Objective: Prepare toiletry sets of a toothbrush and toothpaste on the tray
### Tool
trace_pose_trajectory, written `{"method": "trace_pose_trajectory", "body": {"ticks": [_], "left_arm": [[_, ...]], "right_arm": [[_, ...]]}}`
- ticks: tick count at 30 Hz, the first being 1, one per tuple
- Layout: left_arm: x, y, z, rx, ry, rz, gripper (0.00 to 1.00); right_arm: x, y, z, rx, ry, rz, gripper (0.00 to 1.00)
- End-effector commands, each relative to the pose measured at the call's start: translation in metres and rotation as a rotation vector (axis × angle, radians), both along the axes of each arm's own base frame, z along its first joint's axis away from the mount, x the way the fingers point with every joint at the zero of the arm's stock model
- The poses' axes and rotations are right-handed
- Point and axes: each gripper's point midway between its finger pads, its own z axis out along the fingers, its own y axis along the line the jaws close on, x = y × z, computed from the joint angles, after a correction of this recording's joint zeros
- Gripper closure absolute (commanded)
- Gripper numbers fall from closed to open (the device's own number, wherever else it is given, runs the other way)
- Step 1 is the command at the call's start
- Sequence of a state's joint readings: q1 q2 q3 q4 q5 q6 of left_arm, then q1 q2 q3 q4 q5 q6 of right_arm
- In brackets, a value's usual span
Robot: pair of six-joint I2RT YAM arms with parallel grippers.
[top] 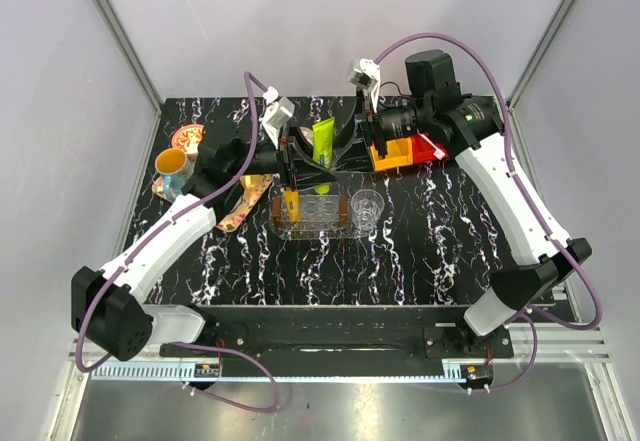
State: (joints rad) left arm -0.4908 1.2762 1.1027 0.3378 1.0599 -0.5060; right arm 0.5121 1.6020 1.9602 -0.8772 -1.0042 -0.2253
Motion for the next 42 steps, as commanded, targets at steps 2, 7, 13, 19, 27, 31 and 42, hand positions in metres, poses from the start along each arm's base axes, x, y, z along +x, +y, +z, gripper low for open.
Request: {"method": "trace_pose_trajectory", "body": {"ticks": [2, 7, 13, 19, 27, 31, 42], "left_arm": [[-0.004, 0.001, 0.010, -0.030, -0.063, -0.029, 1.00], [-0.002, -0.001, 0.009, -0.027, -0.059, -0.029, 1.00], [0.002, -0.002, 0.007, -0.025, -0.056, -0.024, 1.00], [0.002, -0.001, 0.004, -0.018, -0.067, -0.019, 1.00], [0.004, 0.001, -0.004, 0.013, -0.084, 0.011, 0.77], [0.006, 0.004, -0.005, 0.032, -0.120, 0.042, 0.53], [0.011, 0.016, -0.008, 0.083, -0.190, 0.131, 0.28]], "right_arm": [[-0.002, 0.009, 0.022, 0.045, -0.053, 0.014, 0.24], [-0.002, 0.014, 0.019, 0.041, -0.041, 0.018, 0.34], [-0.001, 0.018, 0.017, 0.037, -0.035, 0.024, 0.49], [-0.003, 0.018, 0.016, 0.033, -0.036, 0.023, 0.74], [-0.001, 0.013, 0.013, 0.013, -0.065, -0.011, 1.00], [0.000, 0.010, 0.014, 0.005, -0.086, -0.031, 1.00], [0.005, 0.005, 0.015, -0.016, -0.112, -0.074, 1.00]]}}
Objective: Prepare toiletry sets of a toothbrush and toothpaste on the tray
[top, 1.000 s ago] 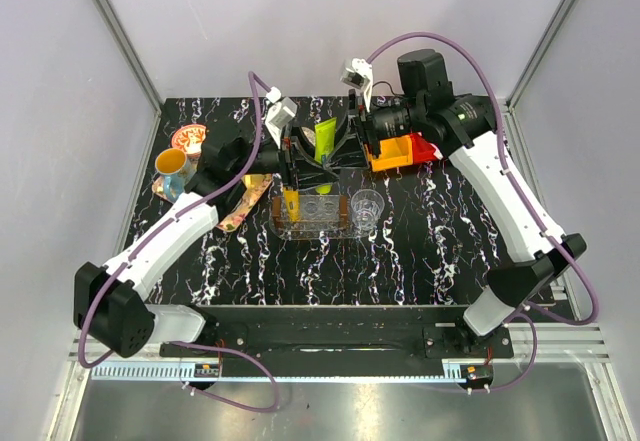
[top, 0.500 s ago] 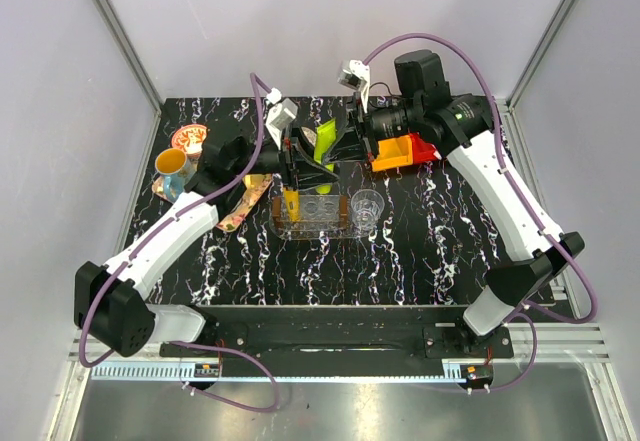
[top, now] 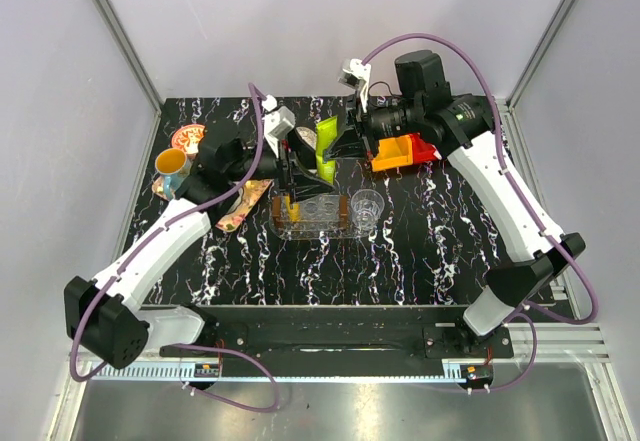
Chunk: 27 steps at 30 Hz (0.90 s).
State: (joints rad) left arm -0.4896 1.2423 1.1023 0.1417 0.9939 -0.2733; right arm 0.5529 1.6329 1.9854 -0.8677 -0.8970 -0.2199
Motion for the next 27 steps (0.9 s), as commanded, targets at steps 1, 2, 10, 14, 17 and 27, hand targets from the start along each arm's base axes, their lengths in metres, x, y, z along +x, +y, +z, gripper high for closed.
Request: {"method": "trace_pose_trajectory", "body": {"ticks": [1, 2, 10, 14, 17, 27], "left_arm": [[0.005, 0.012, 0.017, 0.004, -0.119, 0.077, 0.28], [0.008, 0.015, 0.015, 0.017, -0.116, 0.095, 0.27], [0.024, 0.038, 0.057, 0.032, -0.227, 0.240, 0.22], [0.029, 0.041, 0.074, 0.033, -0.233, 0.284, 0.21], [0.031, 0.039, 0.081, 0.026, -0.203, 0.284, 0.21], [0.049, 0.034, 0.075, 0.025, -0.088, 0.337, 0.21]], "right_arm": [[-0.007, -0.008, 0.023, 0.022, -0.097, -0.019, 1.00], [-0.006, -0.010, 0.023, 0.016, -0.105, -0.031, 1.00], [0.001, -0.016, -0.003, -0.051, -0.105, -0.074, 1.00], [0.004, -0.016, -0.016, -0.072, -0.095, -0.094, 1.00], [0.006, -0.014, -0.022, -0.086, -0.098, -0.105, 1.00], [0.012, -0.008, -0.020, -0.094, -0.147, -0.159, 1.00]]}}
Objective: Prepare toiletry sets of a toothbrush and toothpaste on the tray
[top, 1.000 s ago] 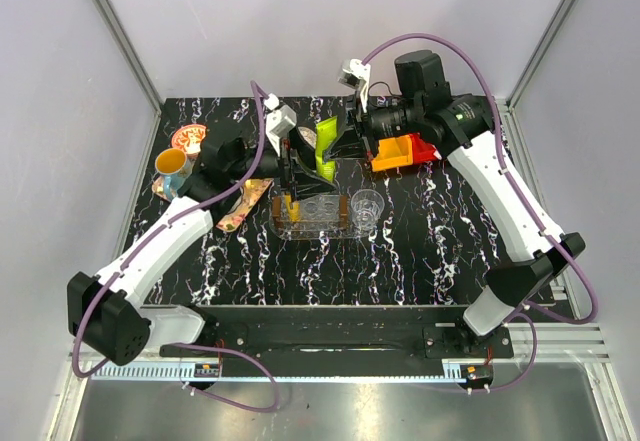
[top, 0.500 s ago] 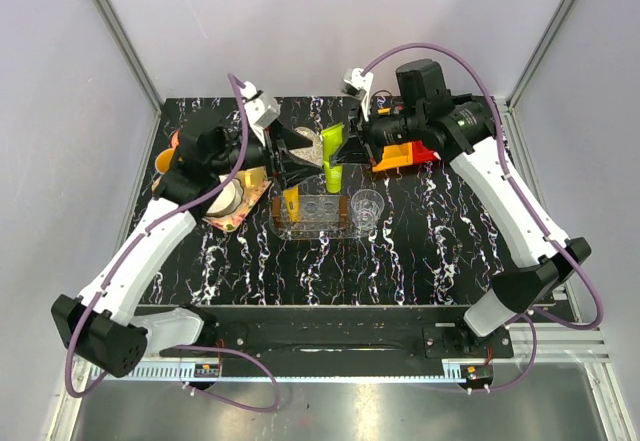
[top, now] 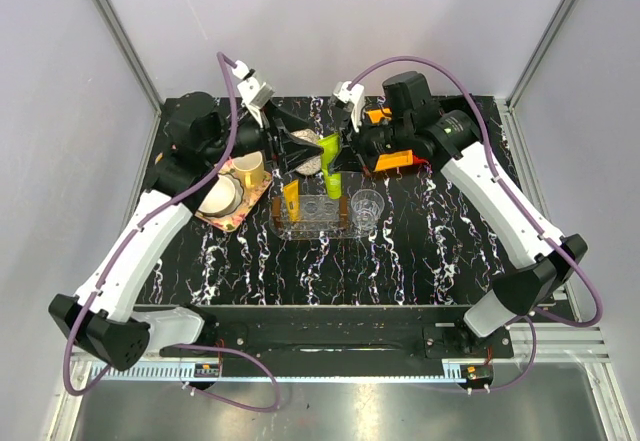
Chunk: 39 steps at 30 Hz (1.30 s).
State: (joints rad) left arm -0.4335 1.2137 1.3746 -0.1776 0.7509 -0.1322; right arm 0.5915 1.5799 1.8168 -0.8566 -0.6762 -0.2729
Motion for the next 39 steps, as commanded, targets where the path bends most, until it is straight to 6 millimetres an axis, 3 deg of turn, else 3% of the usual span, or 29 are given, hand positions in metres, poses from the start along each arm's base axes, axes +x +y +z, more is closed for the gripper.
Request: {"method": "trace_pose_trajectory", "body": {"ticks": [1, 16, 27, 39], "left_arm": [[0.010, -0.003, 0.007, -0.024, 0.039, 0.036, 0.21], [0.020, -0.020, -0.003, -0.030, 0.109, 0.030, 0.26], [0.023, -0.027, -0.014, -0.018, 0.125, 0.015, 0.49], [0.020, -0.035, -0.030, 0.014, 0.135, -0.004, 0.55]], "right_arm": [[0.000, 0.002, 0.034, 0.059, -0.126, -0.025, 1.00], [0.003, 0.004, 0.029, 0.043, -0.144, -0.049, 1.00], [0.003, 0.005, 0.026, 0.032, -0.155, -0.061, 1.00], [0.008, 0.006, 0.027, 0.023, -0.171, -0.092, 1.00]]}}
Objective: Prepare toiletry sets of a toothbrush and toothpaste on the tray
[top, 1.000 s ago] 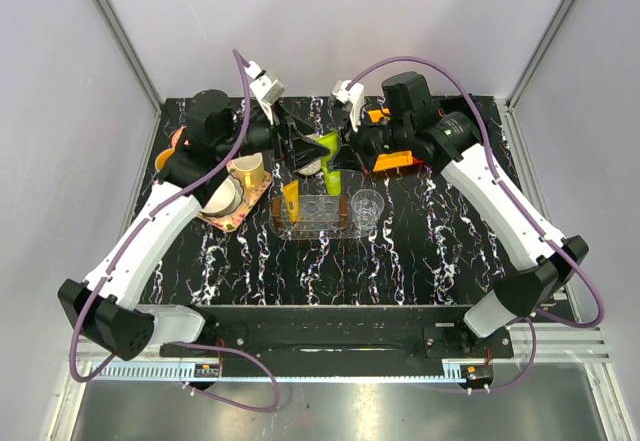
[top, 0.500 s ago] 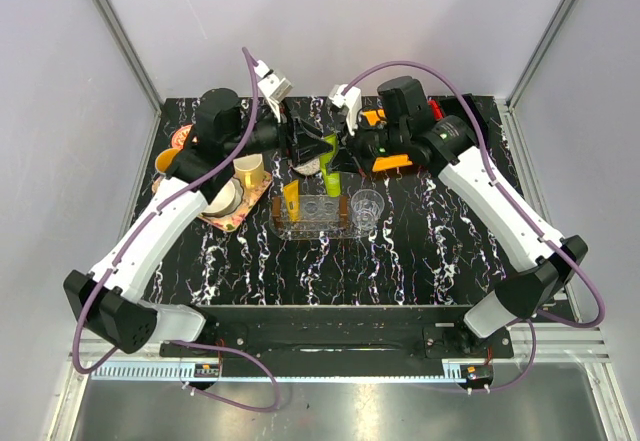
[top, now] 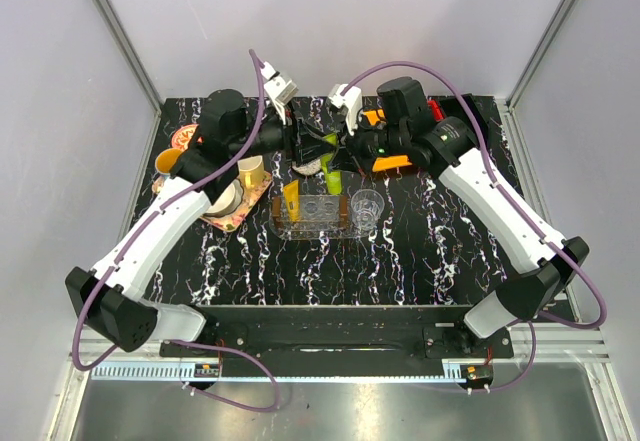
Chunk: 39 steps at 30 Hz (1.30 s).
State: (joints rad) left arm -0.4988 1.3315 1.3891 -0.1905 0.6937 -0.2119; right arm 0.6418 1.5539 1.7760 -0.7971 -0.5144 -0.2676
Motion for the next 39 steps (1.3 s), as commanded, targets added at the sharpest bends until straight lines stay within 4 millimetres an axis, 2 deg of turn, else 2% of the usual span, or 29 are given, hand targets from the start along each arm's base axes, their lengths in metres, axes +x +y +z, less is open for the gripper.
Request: {"method": "trace_pose_trajectory", "body": {"ticks": [1, 8, 9, 11, 12, 16, 24, 28, 29, 30, 33, 35, 39], "left_arm": [[0.002, -0.005, 0.007, -0.012, -0.041, -0.003, 0.56], [-0.003, -0.012, 0.001, -0.001, -0.030, -0.044, 0.72], [-0.004, -0.013, -0.001, 0.001, -0.028, -0.055, 0.80], [-0.005, -0.015, -0.001, 0.004, -0.025, -0.065, 0.90], [-0.005, -0.015, -0.004, 0.007, -0.019, -0.066, 1.00], [-0.004, -0.013, -0.004, 0.017, -0.030, -0.057, 1.00], [-0.001, 0.000, 0.002, 0.031, -0.096, 0.019, 1.00], [0.000, 0.008, 0.002, 0.038, -0.136, 0.063, 1.00], [0.002, 0.010, -0.003, 0.046, -0.137, 0.084, 1.00], [0.001, 0.013, 0.001, 0.040, -0.159, 0.096, 1.00], [0.002, 0.019, -0.001, 0.044, -0.182, 0.128, 1.00], [0.003, 0.022, -0.005, 0.052, -0.186, 0.145, 1.00], [0.003, 0.027, -0.009, 0.059, -0.207, 0.172, 1.00]], "right_arm": [[-0.002, 0.004, 0.033, 0.068, -0.092, 0.001, 1.00], [0.000, 0.004, 0.033, 0.067, -0.098, -0.009, 1.00], [0.000, 0.004, 0.033, 0.067, -0.097, -0.011, 1.00], [0.001, 0.004, 0.034, 0.067, -0.099, -0.012, 1.00], [0.001, 0.004, 0.034, 0.066, -0.100, -0.015, 0.99], [0.003, 0.002, 0.030, 0.054, -0.095, -0.031, 0.97], [0.008, -0.001, 0.017, 0.017, -0.086, -0.056, 0.72], [0.008, -0.004, 0.014, 0.006, -0.085, -0.067, 0.63], [0.008, -0.005, 0.014, 0.005, -0.084, -0.069, 0.60], [0.007, -0.005, 0.013, 0.003, -0.083, -0.072, 0.55], [0.006, -0.007, 0.012, -0.004, -0.084, -0.074, 0.51], [0.005, -0.009, 0.007, -0.022, -0.078, -0.075, 0.44], [0.011, -0.020, -0.004, -0.076, -0.077, -0.121, 0.41]]}}
